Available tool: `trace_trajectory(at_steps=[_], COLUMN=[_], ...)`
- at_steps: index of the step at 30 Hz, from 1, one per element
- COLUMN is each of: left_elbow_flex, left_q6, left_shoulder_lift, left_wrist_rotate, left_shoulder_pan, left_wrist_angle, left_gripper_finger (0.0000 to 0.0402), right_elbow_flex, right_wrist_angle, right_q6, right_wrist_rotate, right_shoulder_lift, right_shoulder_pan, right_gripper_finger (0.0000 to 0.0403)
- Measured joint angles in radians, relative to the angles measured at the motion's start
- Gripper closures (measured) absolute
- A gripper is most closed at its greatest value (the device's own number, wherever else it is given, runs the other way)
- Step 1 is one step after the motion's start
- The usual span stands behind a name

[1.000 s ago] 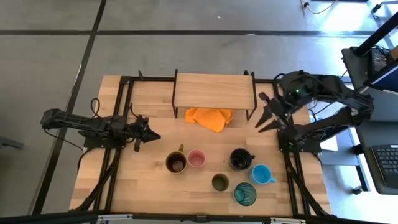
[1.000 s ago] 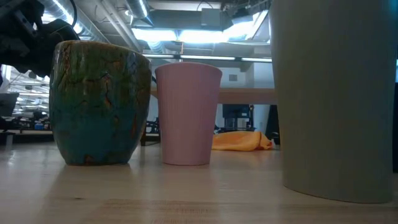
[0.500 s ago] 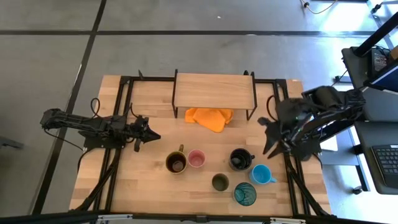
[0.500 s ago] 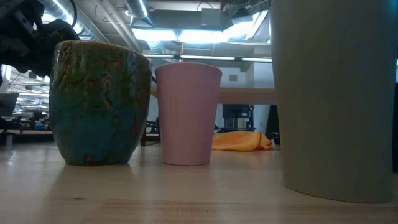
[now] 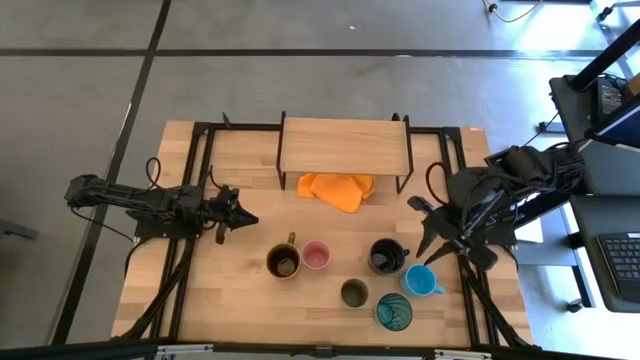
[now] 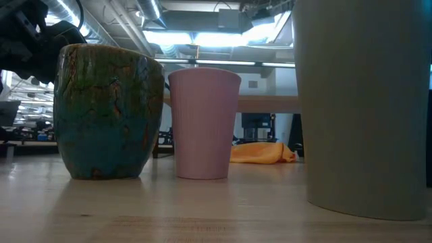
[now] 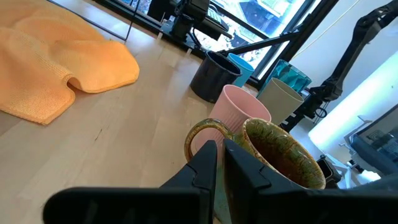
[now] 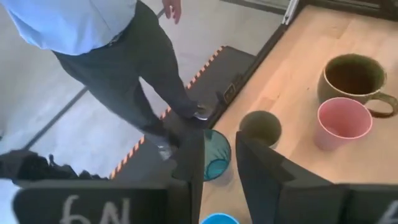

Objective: Stack small to large cups/mugs on shelf
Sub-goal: Put the blue cup on the shelf

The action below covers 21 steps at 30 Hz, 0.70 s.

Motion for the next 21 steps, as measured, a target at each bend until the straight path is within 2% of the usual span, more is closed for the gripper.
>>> trace_trajectory(at_steps=[7,10,13,18,21], left_elbow_flex=[0.000,0.000,0.000,0.000,0.000], left_q6=[0.000,0.000,0.000,0.000,0.000], left_shoulder_lift=[0.000,0.000,0.000,0.000,0.000], left_wrist_rotate=[0.000,0.000,0.000,0.000,0.000], left_shoulder_pan=[0.000,0.000,0.000,0.000,0.000], left_wrist_angle=[0.000,0.000,0.000,0.000,0.000], left_gripper_finger=[0.0382,0.0382,0.0382,0.0382,0.0382], right_elbow_flex=[-0.001,-0.001,-0.002,-0.101,-0.225], right_wrist_angle=[-0.164,-0.155,-0.156,-0.136,-0.049], right_q6=[-0.118,-0.138,-0.134,-0.094,0.071], right_wrist_rotate=[-0.025,-0.076,-0.041,0.036,-0.036], right_shoulder_lift=[-0.100,-0.184,-0.261,-0.375,-0.411], right_shoulder_pan=[-0.012,-0.012,-0.002,0.011,0.011], right_gripper_finger=[0.0310,0.0310,0.0310,0.0310,0.0310])
